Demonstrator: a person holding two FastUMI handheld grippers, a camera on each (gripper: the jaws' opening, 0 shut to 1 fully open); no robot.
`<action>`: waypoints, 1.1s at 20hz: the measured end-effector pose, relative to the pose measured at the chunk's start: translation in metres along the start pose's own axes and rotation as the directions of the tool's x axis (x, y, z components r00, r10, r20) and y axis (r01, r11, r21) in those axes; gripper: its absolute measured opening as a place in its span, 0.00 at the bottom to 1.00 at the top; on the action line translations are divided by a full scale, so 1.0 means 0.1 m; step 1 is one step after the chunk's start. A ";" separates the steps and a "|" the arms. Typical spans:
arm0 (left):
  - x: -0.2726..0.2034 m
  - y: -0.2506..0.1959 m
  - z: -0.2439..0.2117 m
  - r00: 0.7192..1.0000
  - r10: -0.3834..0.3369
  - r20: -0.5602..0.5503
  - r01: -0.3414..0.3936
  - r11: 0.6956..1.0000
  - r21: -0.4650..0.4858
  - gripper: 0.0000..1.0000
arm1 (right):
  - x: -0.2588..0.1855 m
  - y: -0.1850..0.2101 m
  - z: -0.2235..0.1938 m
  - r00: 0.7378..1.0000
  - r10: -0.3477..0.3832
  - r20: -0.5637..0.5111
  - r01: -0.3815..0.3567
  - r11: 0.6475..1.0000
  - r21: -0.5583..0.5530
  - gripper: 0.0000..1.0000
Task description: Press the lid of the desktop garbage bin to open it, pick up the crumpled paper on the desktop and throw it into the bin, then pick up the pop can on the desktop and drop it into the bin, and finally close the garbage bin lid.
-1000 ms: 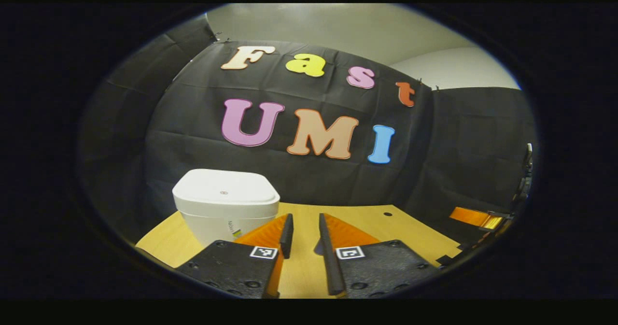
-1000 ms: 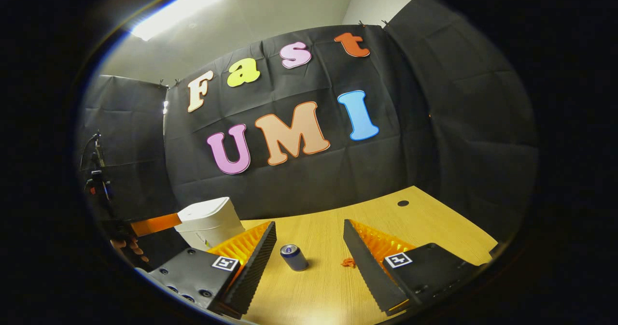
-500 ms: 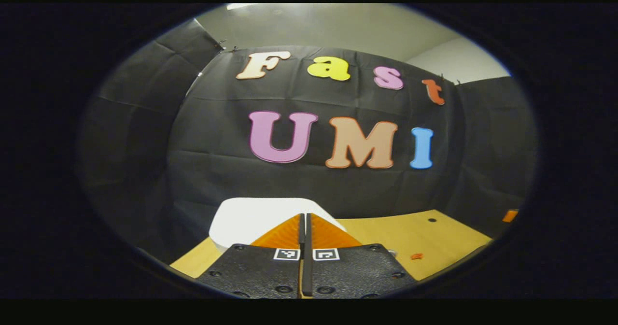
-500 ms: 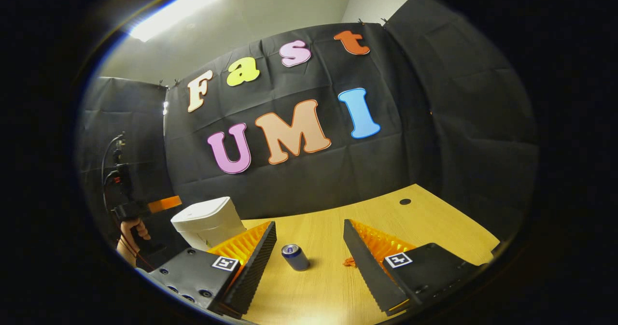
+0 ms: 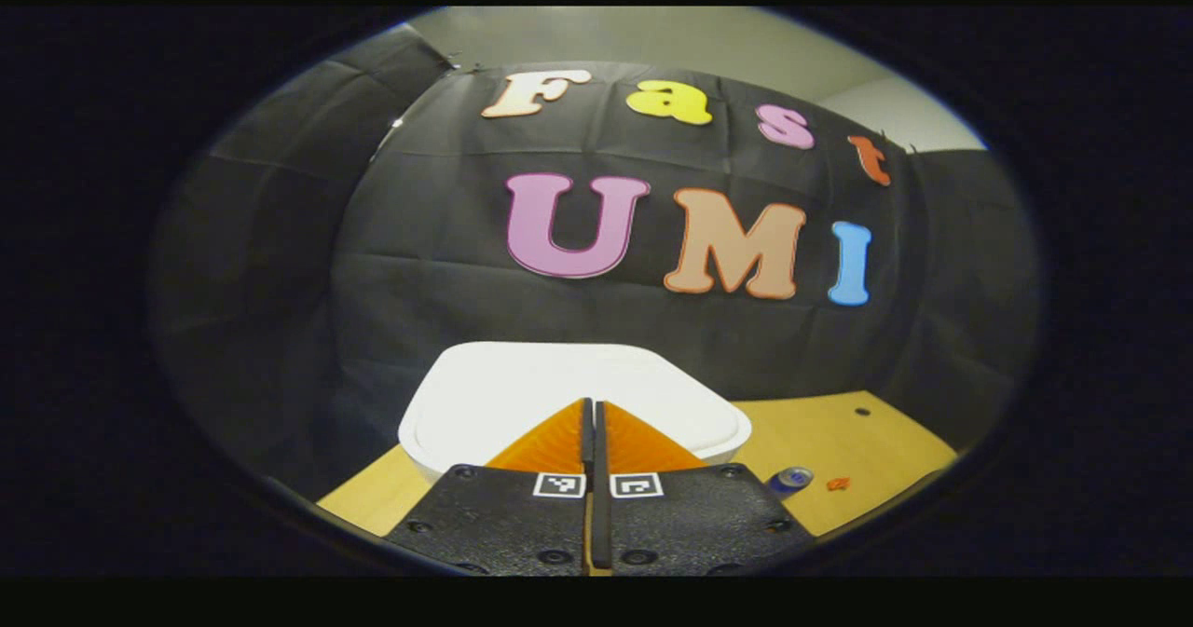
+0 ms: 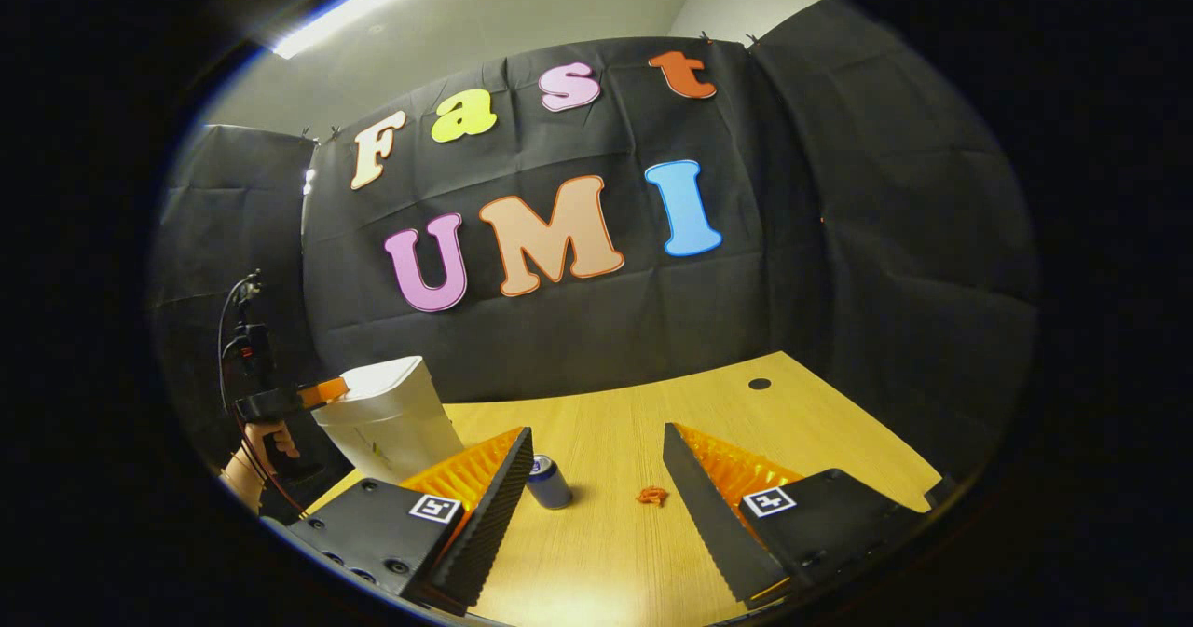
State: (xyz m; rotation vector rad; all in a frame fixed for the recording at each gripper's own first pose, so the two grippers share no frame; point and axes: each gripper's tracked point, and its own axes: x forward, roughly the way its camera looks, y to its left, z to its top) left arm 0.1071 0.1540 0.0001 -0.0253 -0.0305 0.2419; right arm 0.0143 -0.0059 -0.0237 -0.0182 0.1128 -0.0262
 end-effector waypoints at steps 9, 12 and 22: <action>-0.09 -0.22 0.81 0.989 -0.042 0.143 0.013 0.980 0.197 0.00 | -0.01 0.25 -0.02 0.998 0.064 -0.009 -0.064 0.998 -0.018 0.89; -0.31 -0.52 1.10 0.972 -0.119 0.204 0.083 0.980 0.179 0.00 | -0.04 0.19 -0.08 0.999 0.050 -0.015 -0.050 0.999 0.001 0.94; -0.84 -1.17 0.87 0.949 -0.242 0.201 0.209 0.962 0.176 0.85 | 0.12 -0.04 -0.20 0.999 0.029 -0.024 -0.028 0.999 0.015 0.94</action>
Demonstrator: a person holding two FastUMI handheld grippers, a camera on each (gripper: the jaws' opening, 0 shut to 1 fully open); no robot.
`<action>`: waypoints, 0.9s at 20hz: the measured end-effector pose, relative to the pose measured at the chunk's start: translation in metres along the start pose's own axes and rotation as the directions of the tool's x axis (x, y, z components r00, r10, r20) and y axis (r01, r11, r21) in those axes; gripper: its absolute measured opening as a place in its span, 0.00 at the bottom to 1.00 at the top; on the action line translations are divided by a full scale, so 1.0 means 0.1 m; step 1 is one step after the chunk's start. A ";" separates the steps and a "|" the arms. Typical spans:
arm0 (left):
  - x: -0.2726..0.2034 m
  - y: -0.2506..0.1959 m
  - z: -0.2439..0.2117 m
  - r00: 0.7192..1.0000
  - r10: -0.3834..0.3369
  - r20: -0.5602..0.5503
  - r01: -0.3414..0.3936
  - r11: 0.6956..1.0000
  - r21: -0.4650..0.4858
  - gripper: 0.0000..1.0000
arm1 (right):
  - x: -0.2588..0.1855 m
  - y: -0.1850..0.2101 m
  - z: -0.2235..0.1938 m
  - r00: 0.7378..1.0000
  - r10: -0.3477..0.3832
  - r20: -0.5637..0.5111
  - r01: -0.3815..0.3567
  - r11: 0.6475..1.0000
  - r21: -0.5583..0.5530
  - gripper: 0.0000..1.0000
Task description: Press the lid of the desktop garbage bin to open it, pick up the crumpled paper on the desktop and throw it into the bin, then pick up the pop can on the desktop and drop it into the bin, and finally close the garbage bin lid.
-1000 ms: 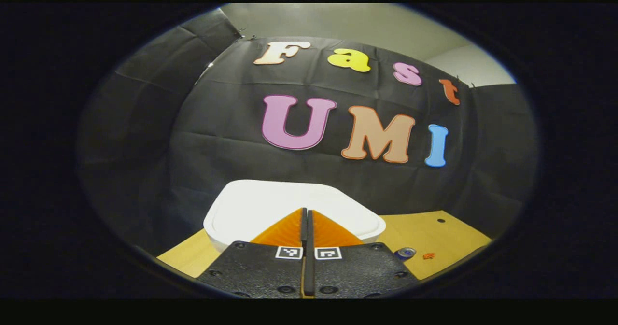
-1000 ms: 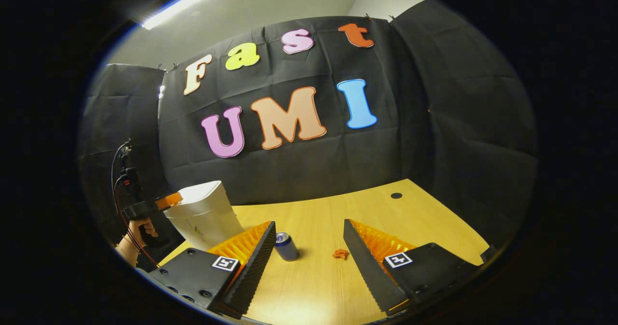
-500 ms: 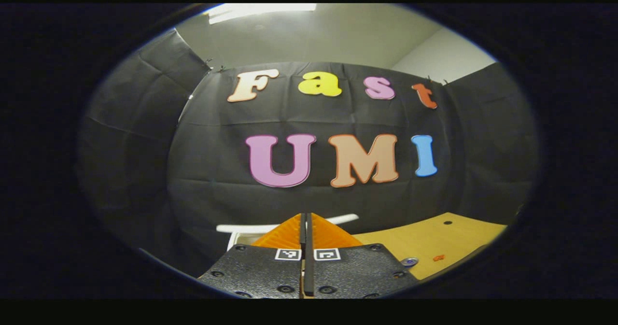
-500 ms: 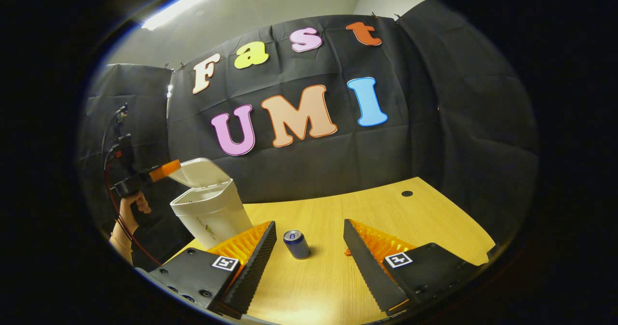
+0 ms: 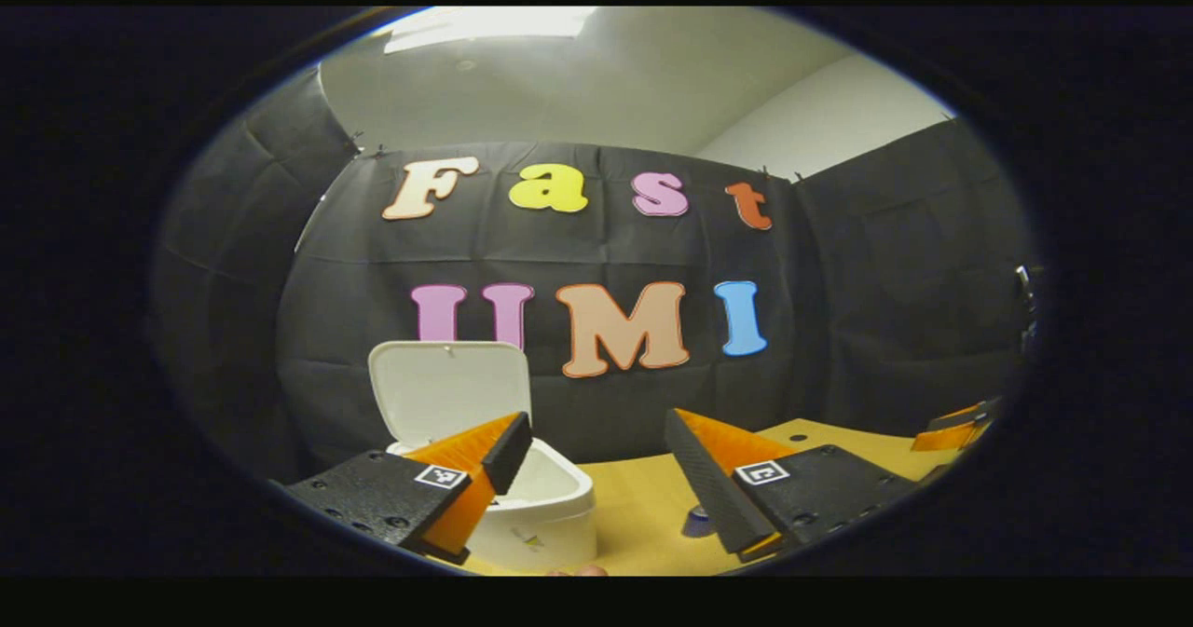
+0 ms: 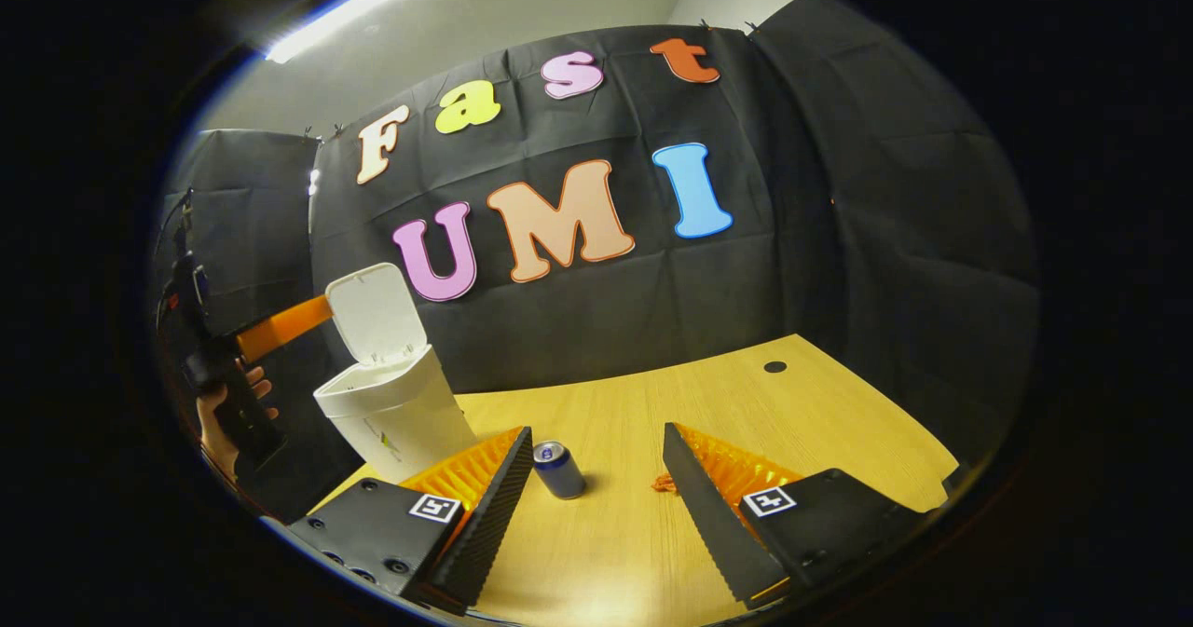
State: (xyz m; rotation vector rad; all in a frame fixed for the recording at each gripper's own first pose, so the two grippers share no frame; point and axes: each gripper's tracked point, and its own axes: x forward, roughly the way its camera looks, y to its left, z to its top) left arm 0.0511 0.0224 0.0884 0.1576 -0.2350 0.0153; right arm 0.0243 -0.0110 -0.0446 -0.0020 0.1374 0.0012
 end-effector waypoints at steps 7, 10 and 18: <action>-0.38 0.20 -0.10 0.988 0.135 -0.076 -0.139 0.990 -0.040 0.97 | 0.83 -0.36 -0.45 0.993 -0.008 -0.122 0.001 0.999 -0.052 0.94; -0.54 0.42 -0.05 0.966 0.241 -0.093 -0.243 0.970 -0.010 0.94 | 1.42 -0.68 -0.87 0.970 -0.046 -0.237 0.020 0.994 -0.111 0.89; -0.92 0.80 0.04 0.882 0.461 -0.096 -0.446 0.884 0.142 0.94 | 2.35 -0.86 -1.65 0.888 -0.043 -0.458 -0.055 0.979 -0.198 0.94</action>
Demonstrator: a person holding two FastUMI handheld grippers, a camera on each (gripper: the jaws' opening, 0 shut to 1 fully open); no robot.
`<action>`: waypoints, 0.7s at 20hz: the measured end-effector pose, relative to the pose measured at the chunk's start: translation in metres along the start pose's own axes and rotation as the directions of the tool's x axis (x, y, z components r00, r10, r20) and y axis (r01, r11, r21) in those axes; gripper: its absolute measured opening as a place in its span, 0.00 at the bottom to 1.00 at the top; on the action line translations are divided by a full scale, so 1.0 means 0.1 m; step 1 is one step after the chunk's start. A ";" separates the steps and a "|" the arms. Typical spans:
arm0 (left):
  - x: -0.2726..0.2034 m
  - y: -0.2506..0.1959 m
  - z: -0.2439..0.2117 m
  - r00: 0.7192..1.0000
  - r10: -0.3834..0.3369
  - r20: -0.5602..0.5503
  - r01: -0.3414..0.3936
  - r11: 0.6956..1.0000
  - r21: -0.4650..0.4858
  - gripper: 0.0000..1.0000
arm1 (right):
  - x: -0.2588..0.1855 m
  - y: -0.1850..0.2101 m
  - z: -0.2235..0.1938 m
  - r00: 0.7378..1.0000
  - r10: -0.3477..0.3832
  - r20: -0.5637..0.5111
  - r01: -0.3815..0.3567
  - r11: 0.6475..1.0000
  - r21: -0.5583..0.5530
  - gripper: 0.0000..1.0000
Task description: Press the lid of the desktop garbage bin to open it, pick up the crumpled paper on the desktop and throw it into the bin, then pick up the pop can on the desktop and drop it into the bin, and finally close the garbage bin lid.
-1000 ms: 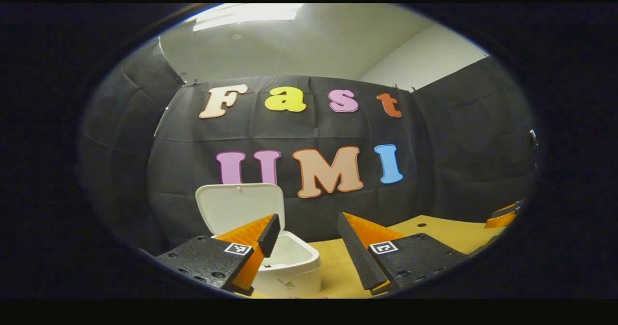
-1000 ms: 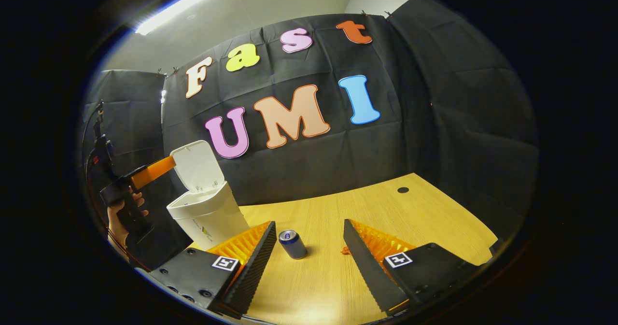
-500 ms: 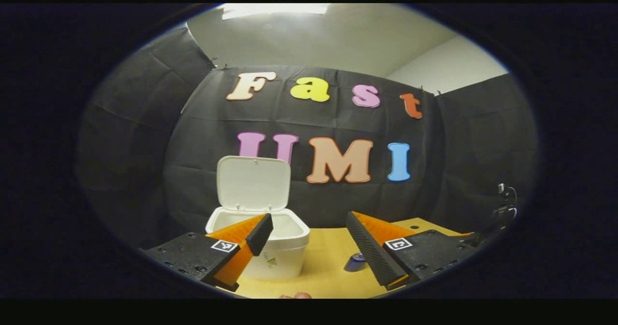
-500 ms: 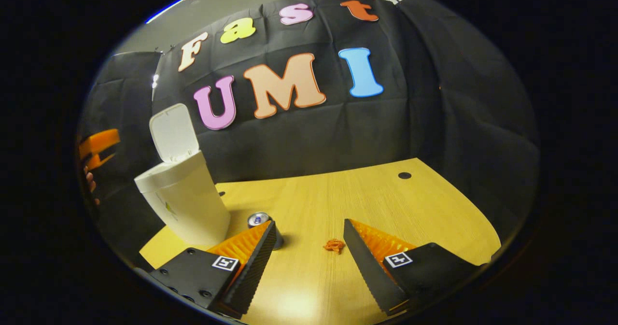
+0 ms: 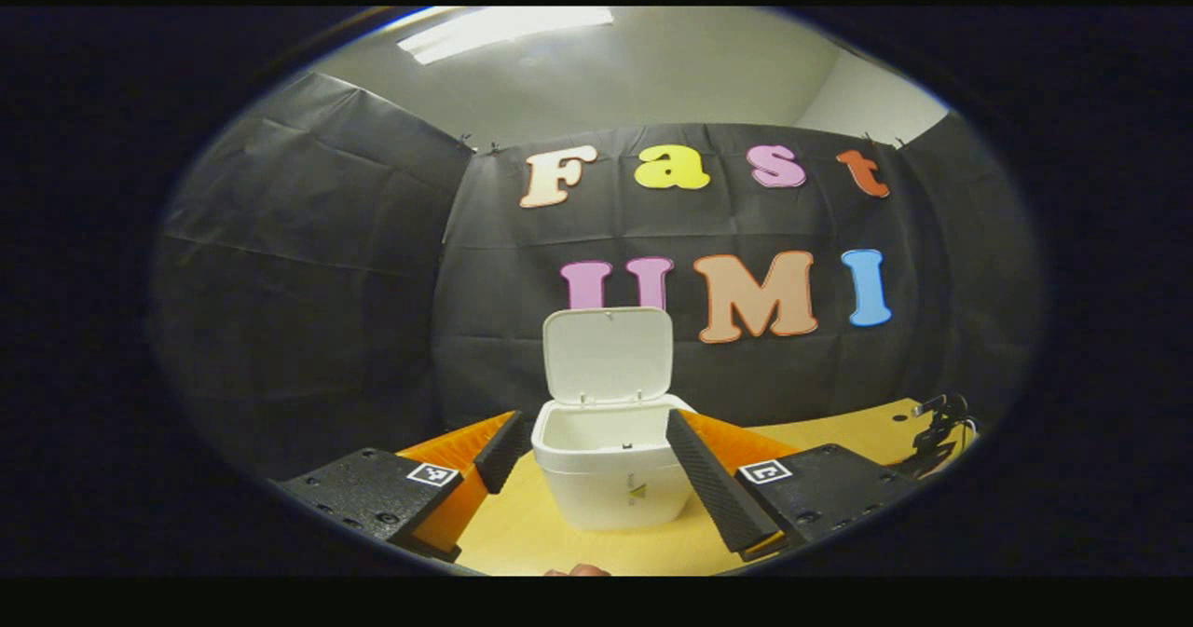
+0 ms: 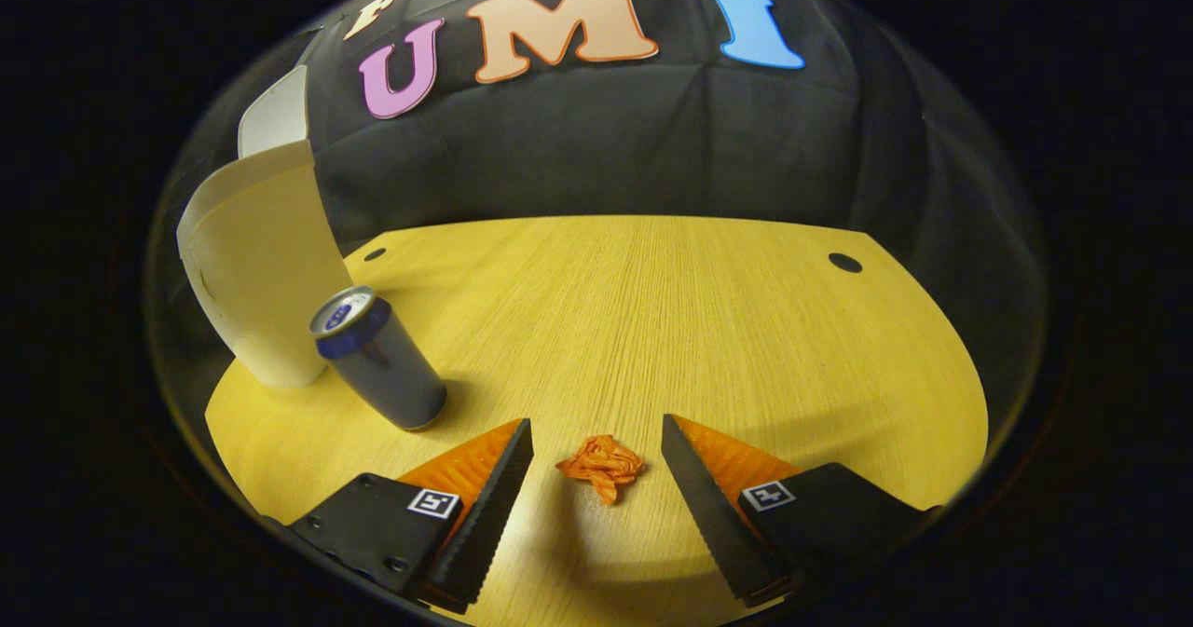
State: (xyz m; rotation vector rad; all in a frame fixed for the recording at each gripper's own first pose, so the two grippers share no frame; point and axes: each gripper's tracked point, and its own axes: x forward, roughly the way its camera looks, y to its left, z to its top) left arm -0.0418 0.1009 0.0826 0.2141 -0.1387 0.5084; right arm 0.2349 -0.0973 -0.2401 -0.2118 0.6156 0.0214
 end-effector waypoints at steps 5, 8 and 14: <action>0.00 0.00 0.02 0.999 0.033 -0.002 -0.033 0.999 -0.010 0.93 | 0.13 -0.08 -0.11 0.998 -0.031 -0.050 0.027 0.997 -0.068 0.87; 0.03 -0.05 -0.01 1.000 0.024 -0.005 -0.024 1.000 -0.010 0.95 | 0.12 -0.08 -0.14 0.997 -0.012 -0.070 0.007 0.997 -0.073 0.49; 0.05 -0.07 0.02 1.000 -0.003 0.014 0.003 1.000 -0.023 0.93 | -0.26 0.10 0.24 0.999 0.040 0.002 -0.040 0.998 -0.049 0.41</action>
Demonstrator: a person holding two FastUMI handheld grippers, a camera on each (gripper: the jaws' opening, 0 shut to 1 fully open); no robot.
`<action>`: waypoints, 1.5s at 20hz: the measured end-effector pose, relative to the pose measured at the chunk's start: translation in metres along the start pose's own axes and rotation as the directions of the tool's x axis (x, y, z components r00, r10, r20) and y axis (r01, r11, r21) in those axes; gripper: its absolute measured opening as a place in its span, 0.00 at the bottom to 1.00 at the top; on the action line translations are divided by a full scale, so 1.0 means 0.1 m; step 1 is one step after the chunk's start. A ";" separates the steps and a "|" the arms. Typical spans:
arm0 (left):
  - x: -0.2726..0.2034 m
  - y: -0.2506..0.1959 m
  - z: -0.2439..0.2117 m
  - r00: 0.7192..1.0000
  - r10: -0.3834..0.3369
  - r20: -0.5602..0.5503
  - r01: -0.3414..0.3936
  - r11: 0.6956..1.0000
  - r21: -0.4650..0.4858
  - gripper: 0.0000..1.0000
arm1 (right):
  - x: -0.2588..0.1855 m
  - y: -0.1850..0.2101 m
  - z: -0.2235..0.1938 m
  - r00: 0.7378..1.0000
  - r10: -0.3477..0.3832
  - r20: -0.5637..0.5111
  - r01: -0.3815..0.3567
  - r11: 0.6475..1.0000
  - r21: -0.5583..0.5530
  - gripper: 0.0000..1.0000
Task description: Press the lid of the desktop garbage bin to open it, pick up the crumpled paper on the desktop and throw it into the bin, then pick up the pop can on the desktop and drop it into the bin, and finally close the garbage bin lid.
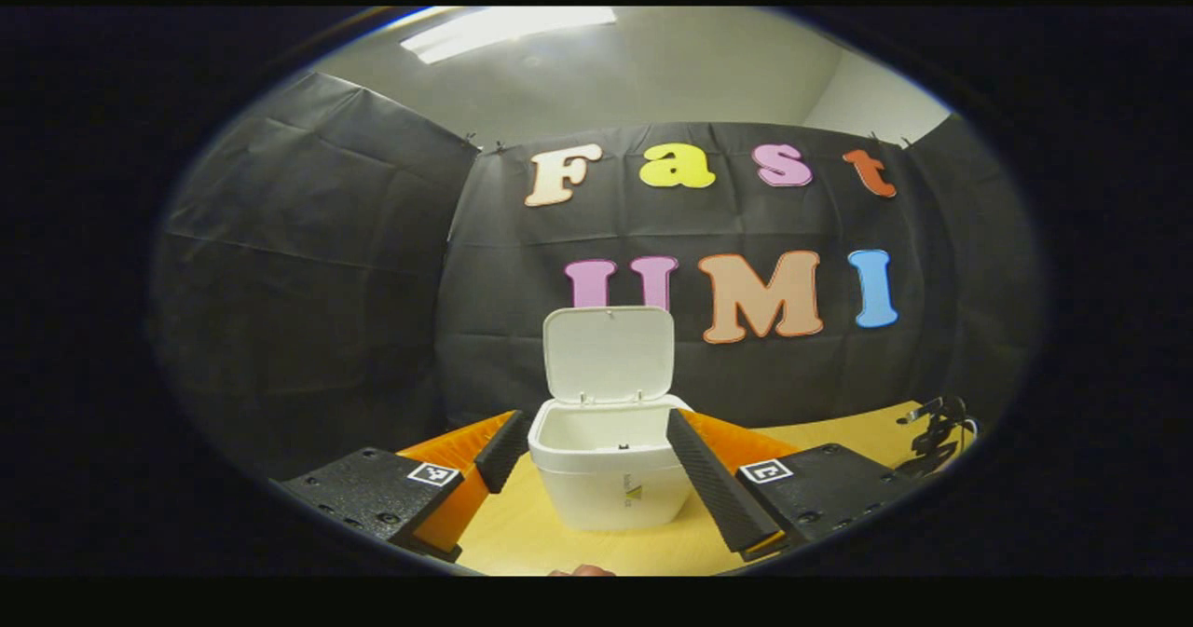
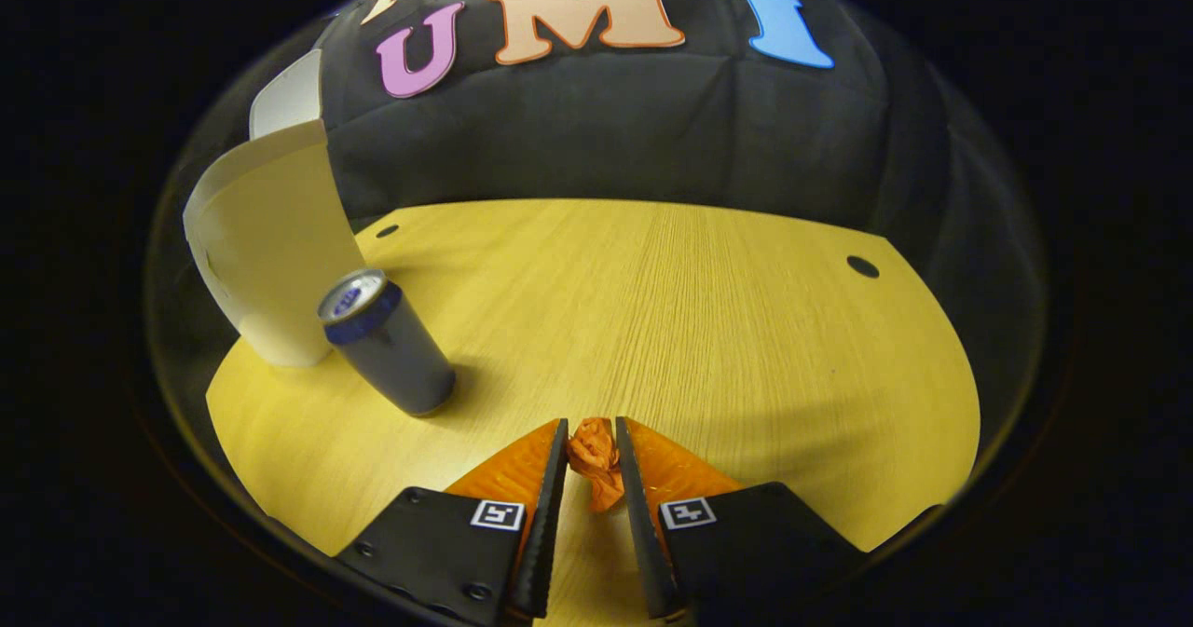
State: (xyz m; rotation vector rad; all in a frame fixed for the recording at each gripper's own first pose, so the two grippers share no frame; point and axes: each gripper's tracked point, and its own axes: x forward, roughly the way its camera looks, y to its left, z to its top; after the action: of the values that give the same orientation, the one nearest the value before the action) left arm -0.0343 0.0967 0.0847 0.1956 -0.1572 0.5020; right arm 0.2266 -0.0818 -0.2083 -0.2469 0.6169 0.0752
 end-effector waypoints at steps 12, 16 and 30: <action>-0.17 0.34 0.12 0.998 -0.047 0.036 0.048 0.997 -0.052 0.93 | -1.35 2.78 2.18 0.819 0.439 0.368 -0.326 0.886 -0.330 0.38; -0.21 0.49 0.01 0.999 -0.047 -0.008 0.046 0.998 -0.046 0.94 | -1.08 3.55 2.40 0.805 0.480 0.350 -0.350 0.859 -0.374 0.42; 0.03 -0.90 -0.47 0.907 -0.416 -0.064 0.409 0.907 -0.103 0.94 | -1.72 2.23 2.74 0.814 0.258 0.520 -0.175 0.963 -0.204 0.98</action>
State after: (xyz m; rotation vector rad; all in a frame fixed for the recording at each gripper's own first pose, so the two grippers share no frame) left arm 0.0166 0.0314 0.0268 0.1166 -0.0508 0.0784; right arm 0.2089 0.2032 0.0616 -0.2821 0.0642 0.4027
